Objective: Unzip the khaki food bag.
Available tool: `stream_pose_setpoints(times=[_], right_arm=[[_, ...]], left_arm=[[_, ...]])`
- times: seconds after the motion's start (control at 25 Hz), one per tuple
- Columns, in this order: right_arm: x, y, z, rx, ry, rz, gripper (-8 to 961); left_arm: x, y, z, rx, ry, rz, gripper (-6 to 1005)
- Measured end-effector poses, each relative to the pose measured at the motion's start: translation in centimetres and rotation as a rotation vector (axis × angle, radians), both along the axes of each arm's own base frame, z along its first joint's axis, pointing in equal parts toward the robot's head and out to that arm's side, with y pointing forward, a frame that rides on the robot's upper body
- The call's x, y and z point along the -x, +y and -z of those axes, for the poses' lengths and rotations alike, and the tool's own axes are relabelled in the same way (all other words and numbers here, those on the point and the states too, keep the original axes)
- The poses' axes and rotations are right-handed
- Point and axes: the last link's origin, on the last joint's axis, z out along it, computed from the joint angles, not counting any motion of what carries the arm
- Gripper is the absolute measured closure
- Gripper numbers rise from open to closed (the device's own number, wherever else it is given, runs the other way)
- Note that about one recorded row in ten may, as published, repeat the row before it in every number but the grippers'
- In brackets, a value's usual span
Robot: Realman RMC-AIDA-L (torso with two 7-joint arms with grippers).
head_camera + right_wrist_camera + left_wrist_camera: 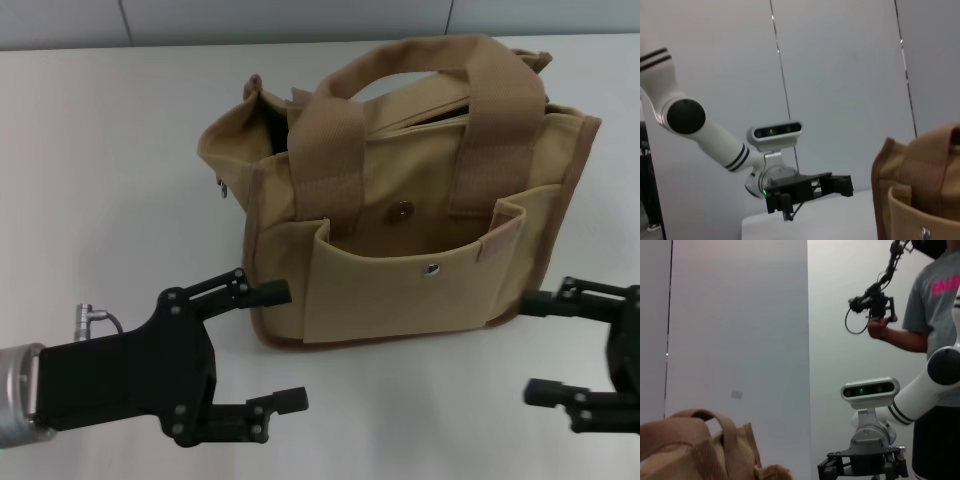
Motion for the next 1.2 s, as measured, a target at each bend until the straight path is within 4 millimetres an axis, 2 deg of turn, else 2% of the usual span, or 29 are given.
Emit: stream_pose_setpoints(times=[0.12, 0.32, 1.2], right_arm=[[0.0, 0.6, 1.0, 0.008, -0.032, 0.024, 196], [0.3, 1.0, 1.4, -0.002, -0.036, 0.026, 196], [0.5, 1.6, 1.6, -0.027, -0.034, 0.032, 196]], left_arm=[[-0.1, 0.2, 0.5, 0.002, 0.022, -0.002, 143], [0.0, 0.2, 0.6, 0.014, 0.035, 0.003, 143], [0.1, 0.4, 0.9, -0.007, 0.054, -0.008, 143]])
